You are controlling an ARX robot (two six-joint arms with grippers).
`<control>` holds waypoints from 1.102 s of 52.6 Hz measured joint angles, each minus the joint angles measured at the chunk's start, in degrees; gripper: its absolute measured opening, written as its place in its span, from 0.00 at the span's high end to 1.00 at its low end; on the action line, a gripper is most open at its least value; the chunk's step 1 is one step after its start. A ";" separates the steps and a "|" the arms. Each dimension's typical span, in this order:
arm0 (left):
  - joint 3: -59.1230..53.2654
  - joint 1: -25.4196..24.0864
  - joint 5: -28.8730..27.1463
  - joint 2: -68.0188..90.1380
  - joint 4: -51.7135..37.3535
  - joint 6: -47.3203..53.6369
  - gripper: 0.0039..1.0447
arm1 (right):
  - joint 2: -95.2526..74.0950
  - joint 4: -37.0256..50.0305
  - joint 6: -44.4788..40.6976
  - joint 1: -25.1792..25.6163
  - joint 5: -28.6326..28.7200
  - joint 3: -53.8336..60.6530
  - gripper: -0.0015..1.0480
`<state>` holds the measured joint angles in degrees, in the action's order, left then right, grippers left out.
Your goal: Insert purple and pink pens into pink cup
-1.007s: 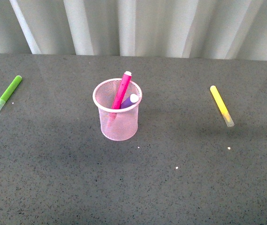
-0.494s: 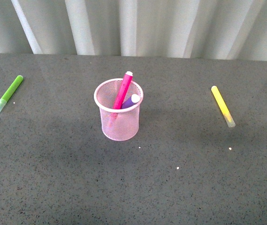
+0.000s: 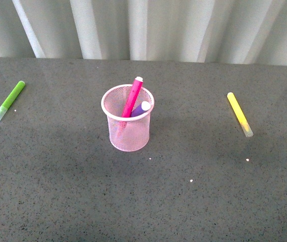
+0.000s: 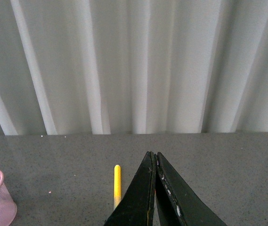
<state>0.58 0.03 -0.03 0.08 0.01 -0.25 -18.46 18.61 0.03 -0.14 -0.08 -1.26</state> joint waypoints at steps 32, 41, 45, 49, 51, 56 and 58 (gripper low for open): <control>0.00 0.00 0.02 0.00 0.00 0.00 0.06 | 10.69 -11.02 0.02 0.00 0.00 -0.04 0.97; 0.00 0.00 0.00 0.00 0.00 -0.02 0.06 | 18.14 -18.27 0.02 0.00 0.00 -0.02 0.97; 0.00 0.00 0.00 -0.02 0.00 0.00 0.06 | 18.18 -18.49 0.02 0.00 -0.02 -0.02 0.97; 0.00 0.00 0.00 0.00 0.00 0.00 0.06 | 18.21 -18.51 0.00 0.00 -0.02 -0.02 0.92; 0.00 0.00 0.00 0.00 0.00 0.00 0.06 | 18.21 -18.53 0.00 0.00 -0.02 -0.02 0.86; 0.00 0.00 0.00 0.00 0.00 -0.02 0.06 | 18.21 -18.53 0.00 0.00 0.00 -0.02 0.72; 0.00 0.00 0.00 0.00 0.00 -0.02 0.06 | 18.21 -18.53 0.00 0.00 -0.02 -0.02 0.65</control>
<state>0.58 0.03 -0.03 0.08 0.01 -0.27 -0.25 0.08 0.03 -0.14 -0.10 -1.28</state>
